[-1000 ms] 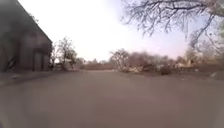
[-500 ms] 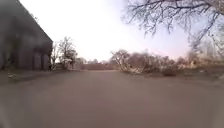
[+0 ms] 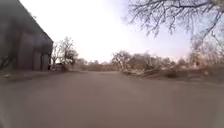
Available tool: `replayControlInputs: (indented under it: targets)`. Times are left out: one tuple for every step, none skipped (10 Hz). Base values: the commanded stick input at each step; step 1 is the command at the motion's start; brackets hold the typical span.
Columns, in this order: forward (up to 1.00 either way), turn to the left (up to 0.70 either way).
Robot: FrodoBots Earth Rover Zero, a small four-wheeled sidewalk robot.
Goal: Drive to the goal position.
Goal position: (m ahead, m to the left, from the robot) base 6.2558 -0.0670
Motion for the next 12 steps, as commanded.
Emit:
replayControlInputs:
  targets:
    - [0.7,0.0]
    - [0.7,0.0]
    - [0.7,0.0]
    - [0.7,0.0]
    - [0.7,0.0]
    - [0.7,0.0]
    - [0.7,0.0]
    - [0.7,0.0]
    - [0.7,0.0]
    - [0.7,0.0]
    - [0.7,0.0]
    - [0.7,0.0]
